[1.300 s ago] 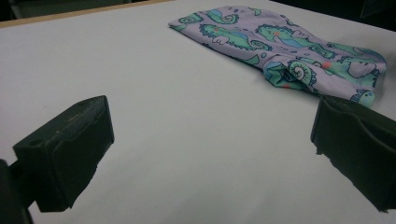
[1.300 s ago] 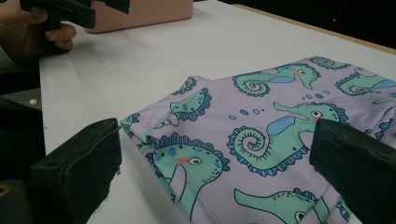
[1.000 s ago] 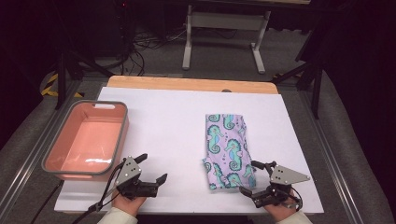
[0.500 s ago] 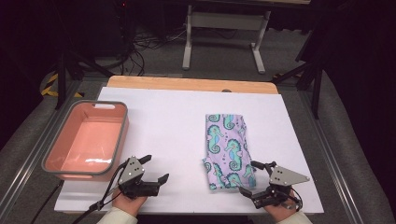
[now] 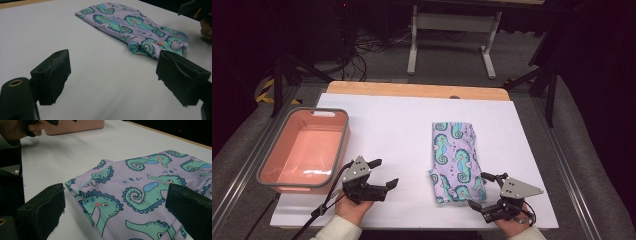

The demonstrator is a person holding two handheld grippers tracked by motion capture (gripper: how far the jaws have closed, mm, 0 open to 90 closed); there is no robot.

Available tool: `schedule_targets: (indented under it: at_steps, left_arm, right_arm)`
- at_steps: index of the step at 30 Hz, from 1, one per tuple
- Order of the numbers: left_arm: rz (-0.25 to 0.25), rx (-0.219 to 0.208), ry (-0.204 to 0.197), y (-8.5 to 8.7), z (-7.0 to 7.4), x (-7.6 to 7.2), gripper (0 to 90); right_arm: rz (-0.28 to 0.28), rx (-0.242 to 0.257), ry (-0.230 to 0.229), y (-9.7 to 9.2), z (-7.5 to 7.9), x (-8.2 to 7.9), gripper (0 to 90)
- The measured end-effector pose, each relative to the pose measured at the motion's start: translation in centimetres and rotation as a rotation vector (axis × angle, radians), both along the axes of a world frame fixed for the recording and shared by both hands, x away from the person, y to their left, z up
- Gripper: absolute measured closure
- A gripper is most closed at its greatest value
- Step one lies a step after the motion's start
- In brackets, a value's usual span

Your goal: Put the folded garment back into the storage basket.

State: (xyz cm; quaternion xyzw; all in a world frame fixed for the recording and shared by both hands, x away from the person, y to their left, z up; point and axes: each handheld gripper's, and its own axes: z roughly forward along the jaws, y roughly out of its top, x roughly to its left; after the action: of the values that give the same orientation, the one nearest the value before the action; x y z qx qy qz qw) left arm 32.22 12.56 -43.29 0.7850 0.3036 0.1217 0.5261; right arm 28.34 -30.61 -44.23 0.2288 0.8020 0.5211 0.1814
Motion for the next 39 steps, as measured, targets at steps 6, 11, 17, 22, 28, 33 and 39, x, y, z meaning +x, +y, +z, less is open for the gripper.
schedule_targets:
  at_steps: [6, 11, 17, 22, 28, 33, 39]
  left_arm:
    - [-0.022, 0.01, -0.001, -0.5, 1.2, 0.9, 13.6]
    - [-0.021, 0.038, -0.014, -1.0, 2.0, 1.3, 11.2]
    - [-0.042, 0.049, -0.023, -1.8, 2.9, 2.2, 9.4]
    - [-0.078, 0.025, 0.008, -2.4, 3.7, 3.2, 9.3]
    - [-0.092, 0.028, 0.011, -3.2, 4.2, 4.2, 8.2]
    - [-0.09, 0.05, -0.008, -3.9, 4.9, 5.0, 8.1]
    - [-0.091, 0.075, -0.011, -5.3, 5.3, 6.3, 7.5]
  right_arm:
    - [0.0, 0.002, 0.004, 0.0, 0.0, 0.0, 3.1]
    - [0.002, 0.002, 0.007, 0.0, 0.0, 0.1, 3.3]
    - [0.005, -0.003, 0.008, 0.0, 0.0, 0.1, 3.5]
    - [0.007, -0.001, 0.011, 0.0, 0.0, 0.1, 3.6]
    - [0.01, 0.001, 0.013, 0.0, 0.0, 0.0, 3.8]
    - [0.01, 0.0, 0.014, 0.0, 0.0, 0.1, 3.9]
    - [0.01, 0.001, 0.014, -0.1, 0.0, 0.1, 3.9]
